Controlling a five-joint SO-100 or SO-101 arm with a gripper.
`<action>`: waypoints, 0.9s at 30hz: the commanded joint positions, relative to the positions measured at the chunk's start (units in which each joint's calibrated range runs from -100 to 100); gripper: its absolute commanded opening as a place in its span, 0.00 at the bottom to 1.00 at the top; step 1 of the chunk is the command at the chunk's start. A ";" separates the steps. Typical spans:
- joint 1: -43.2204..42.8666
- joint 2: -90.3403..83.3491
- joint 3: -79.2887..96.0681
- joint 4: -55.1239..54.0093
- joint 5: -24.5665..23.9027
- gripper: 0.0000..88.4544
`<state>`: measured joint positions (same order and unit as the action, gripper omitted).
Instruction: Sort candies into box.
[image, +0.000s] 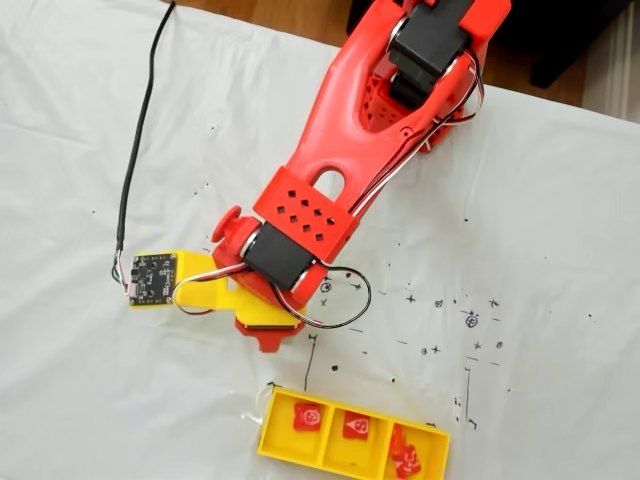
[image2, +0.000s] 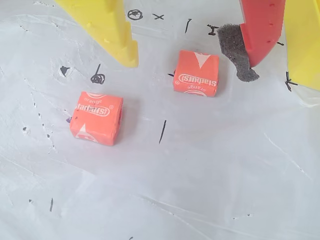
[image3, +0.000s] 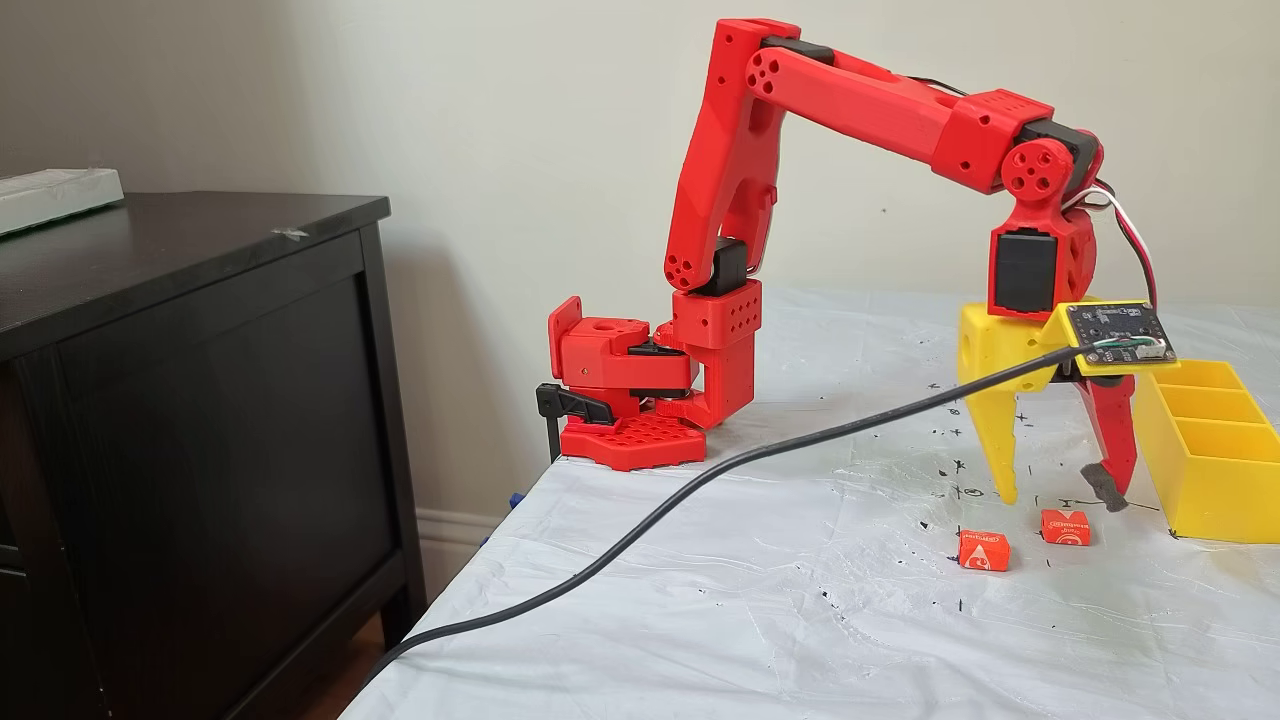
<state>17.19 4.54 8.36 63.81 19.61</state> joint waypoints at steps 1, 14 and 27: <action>-0.61 -0.64 -5.31 -0.08 0.15 0.30; -2.42 1.82 -5.31 -2.13 -0.88 0.30; -4.14 4.11 -1.94 -5.89 -1.47 0.28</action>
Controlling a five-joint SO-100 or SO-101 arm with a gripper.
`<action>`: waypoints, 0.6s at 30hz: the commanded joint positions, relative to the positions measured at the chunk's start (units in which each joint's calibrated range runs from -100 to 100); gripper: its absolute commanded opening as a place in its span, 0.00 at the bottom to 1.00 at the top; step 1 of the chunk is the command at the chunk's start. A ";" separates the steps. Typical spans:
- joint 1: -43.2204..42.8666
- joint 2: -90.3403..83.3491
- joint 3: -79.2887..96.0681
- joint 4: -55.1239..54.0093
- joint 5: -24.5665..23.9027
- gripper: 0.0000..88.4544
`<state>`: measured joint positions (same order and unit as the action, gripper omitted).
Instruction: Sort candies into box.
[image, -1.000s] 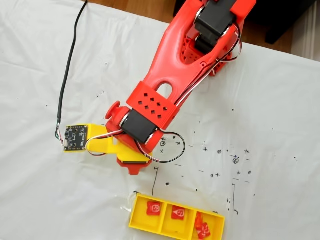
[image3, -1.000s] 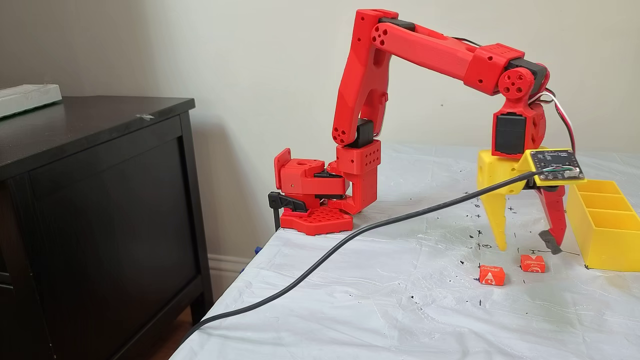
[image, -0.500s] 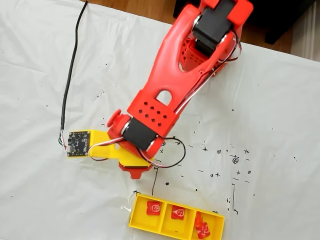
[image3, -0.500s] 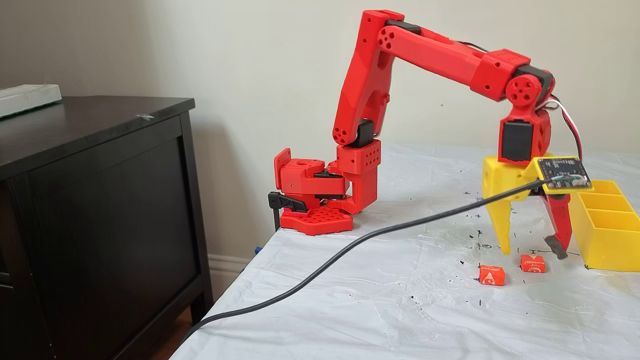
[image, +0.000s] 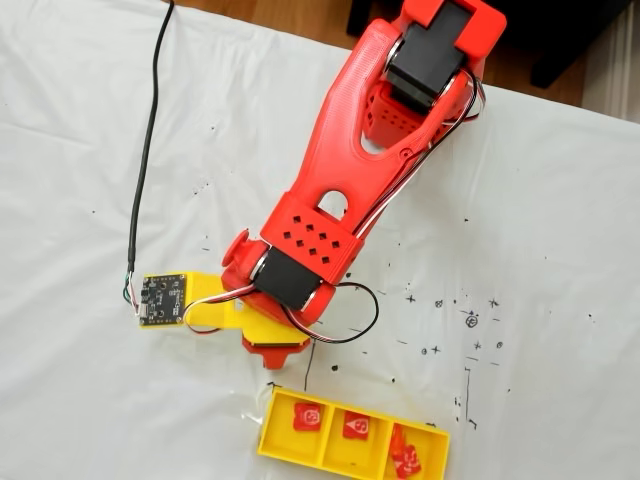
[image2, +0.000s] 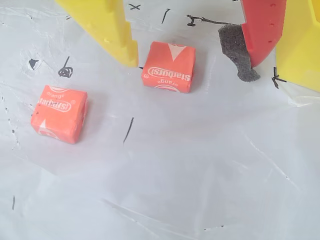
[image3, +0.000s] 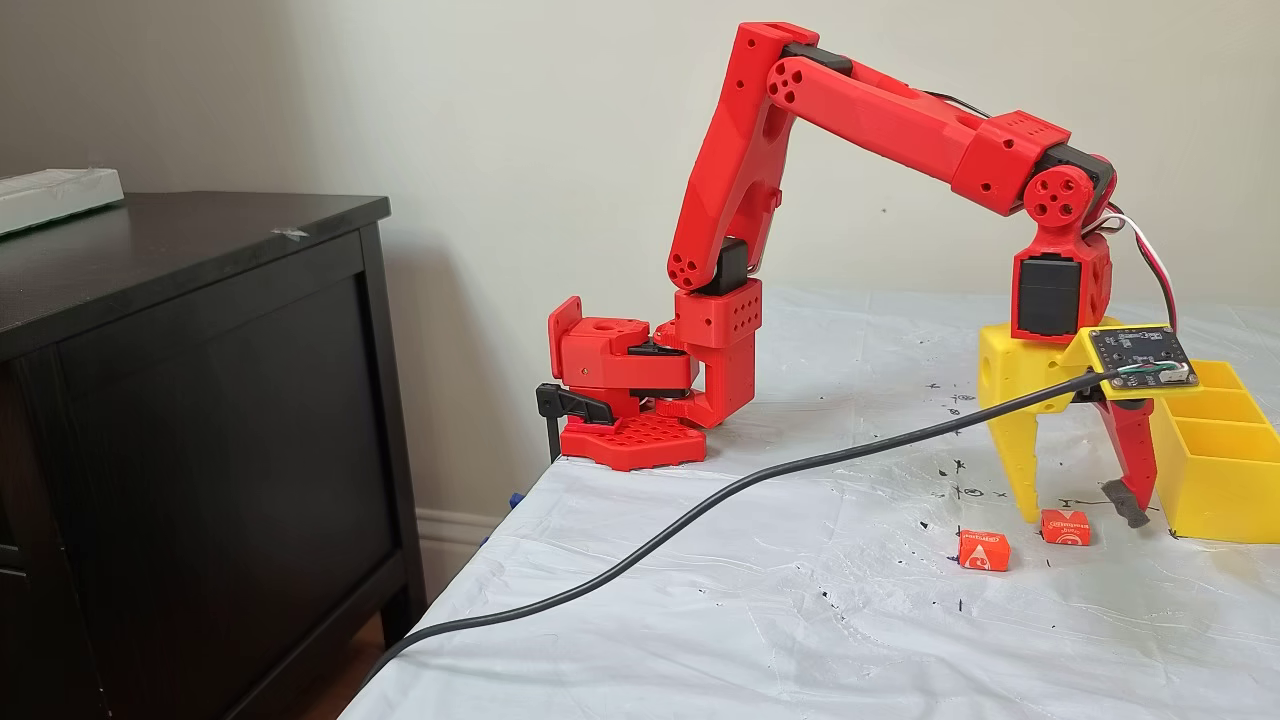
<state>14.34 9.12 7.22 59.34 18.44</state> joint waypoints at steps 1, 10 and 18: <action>-1.39 -0.22 -0.62 -1.67 -0.29 0.28; -1.66 1.06 -0.44 -1.58 -0.10 0.26; -1.12 0.38 -0.62 -1.67 0.59 0.02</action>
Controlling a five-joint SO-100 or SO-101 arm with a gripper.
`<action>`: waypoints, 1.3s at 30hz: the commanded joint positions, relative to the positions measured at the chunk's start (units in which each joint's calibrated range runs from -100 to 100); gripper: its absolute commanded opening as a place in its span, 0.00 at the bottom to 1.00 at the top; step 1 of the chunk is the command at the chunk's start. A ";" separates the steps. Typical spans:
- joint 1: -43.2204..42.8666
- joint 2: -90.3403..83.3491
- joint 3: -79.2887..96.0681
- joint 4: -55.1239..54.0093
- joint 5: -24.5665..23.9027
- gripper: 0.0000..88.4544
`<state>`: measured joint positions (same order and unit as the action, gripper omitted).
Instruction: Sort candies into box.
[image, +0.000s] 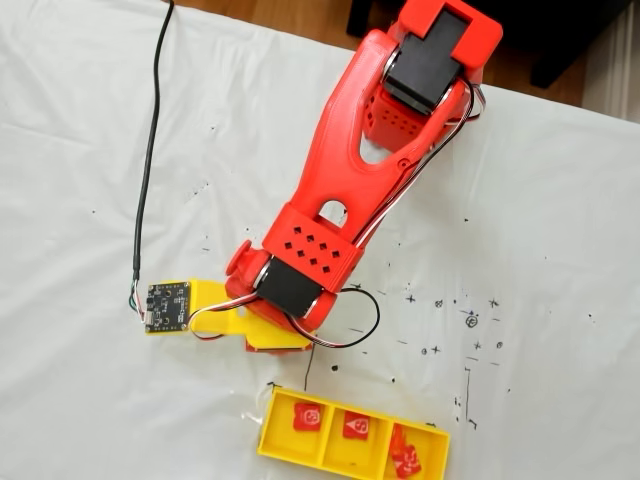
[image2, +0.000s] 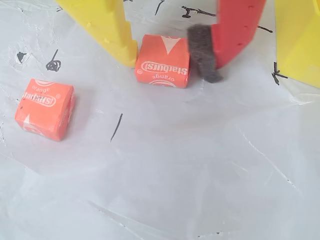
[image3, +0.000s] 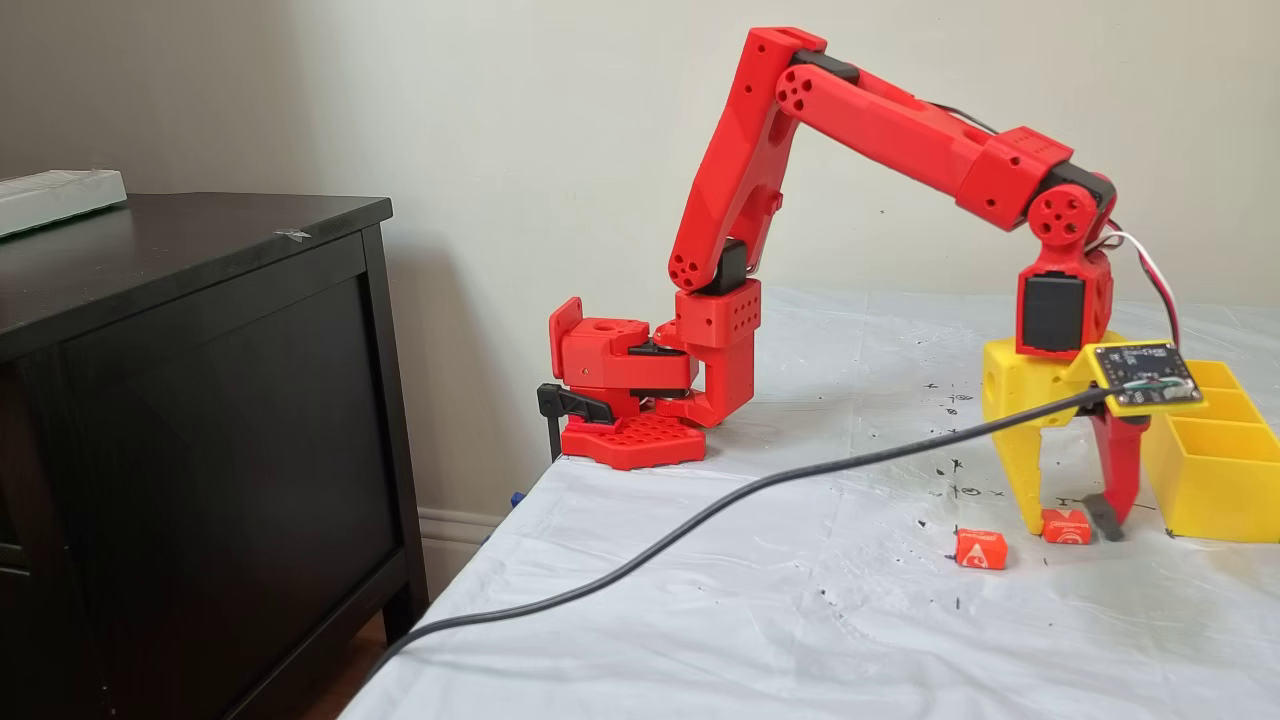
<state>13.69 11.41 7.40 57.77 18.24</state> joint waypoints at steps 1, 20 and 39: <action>-0.20 -2.68 -0.89 0.23 0.73 0.01; -10.98 -29.22 -2.07 4.82 -7.37 0.00; -19.85 -19.39 -4.53 -11.39 -14.07 0.00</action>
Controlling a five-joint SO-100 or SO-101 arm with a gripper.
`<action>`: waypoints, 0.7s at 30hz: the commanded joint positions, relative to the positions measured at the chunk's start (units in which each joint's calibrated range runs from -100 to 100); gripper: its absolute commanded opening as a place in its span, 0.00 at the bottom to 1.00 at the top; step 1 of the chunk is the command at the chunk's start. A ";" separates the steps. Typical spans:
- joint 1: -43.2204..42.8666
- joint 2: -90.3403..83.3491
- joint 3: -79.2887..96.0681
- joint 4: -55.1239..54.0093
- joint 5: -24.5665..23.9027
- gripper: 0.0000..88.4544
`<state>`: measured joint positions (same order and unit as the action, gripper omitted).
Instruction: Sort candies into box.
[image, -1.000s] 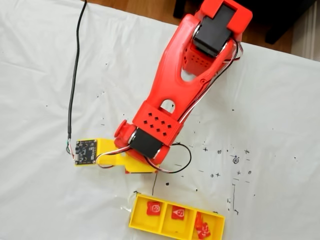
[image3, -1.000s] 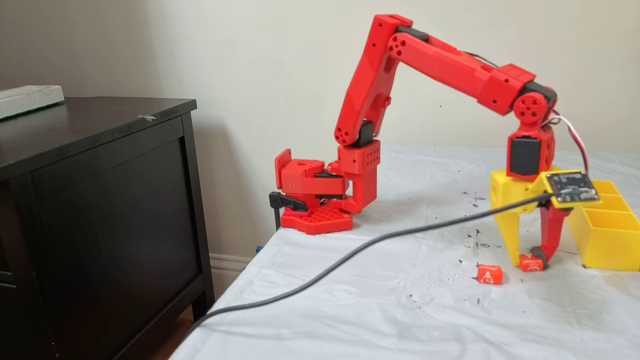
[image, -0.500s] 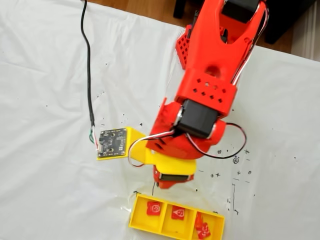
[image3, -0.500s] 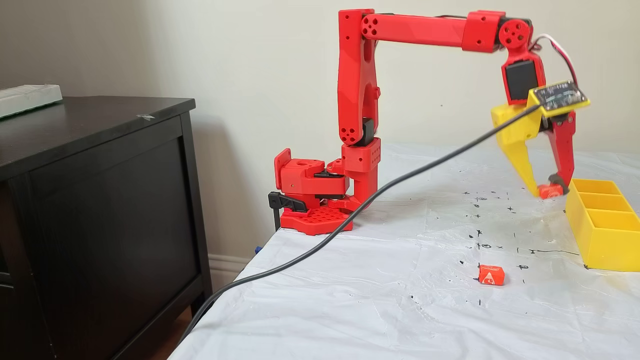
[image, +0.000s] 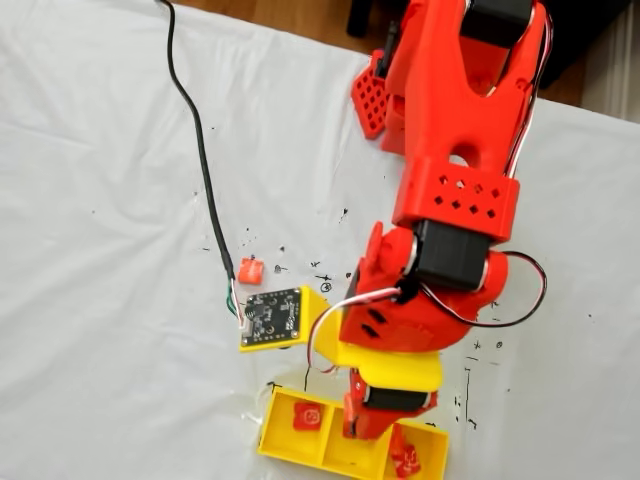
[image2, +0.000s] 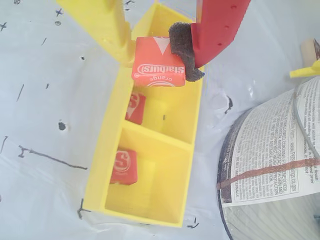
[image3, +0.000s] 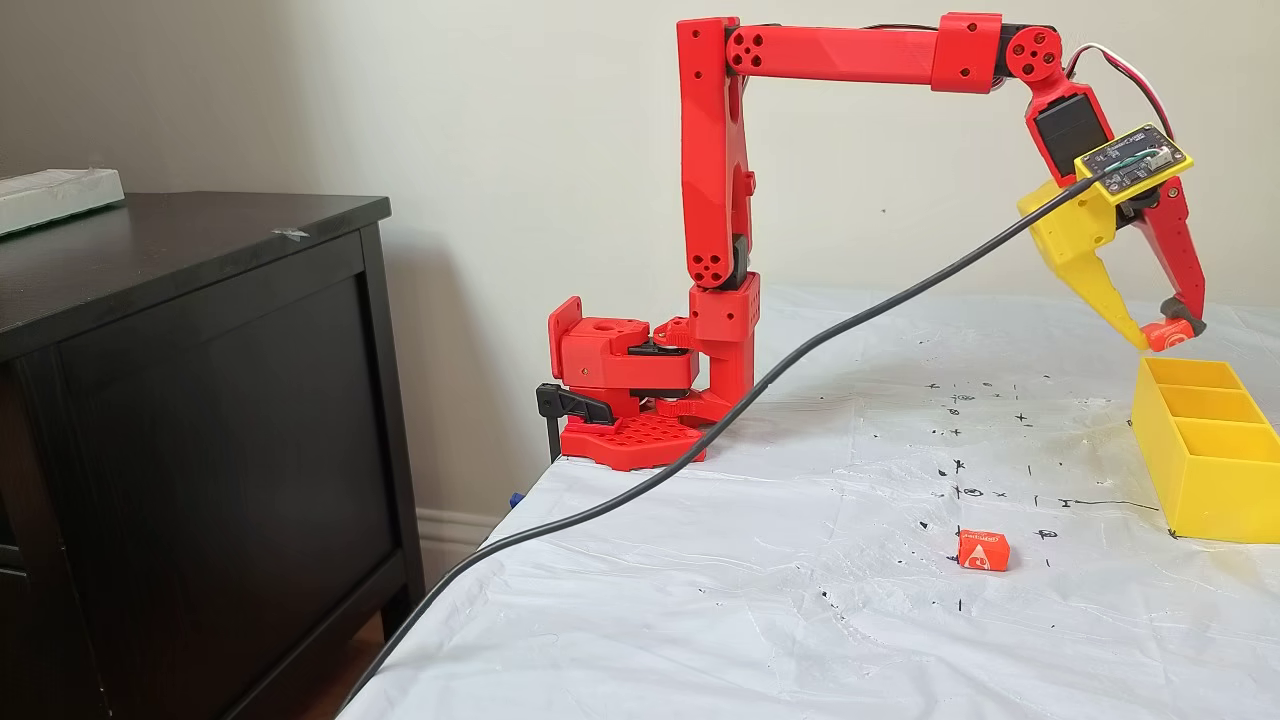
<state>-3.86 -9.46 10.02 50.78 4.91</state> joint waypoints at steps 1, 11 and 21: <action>-2.30 2.51 -7.70 -5.64 -1.07 0.00; -2.39 6.24 -10.80 -6.86 -1.17 0.00; -2.48 6.41 -8.88 -7.68 -0.73 0.09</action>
<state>-4.92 -1.48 5.91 44.82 3.83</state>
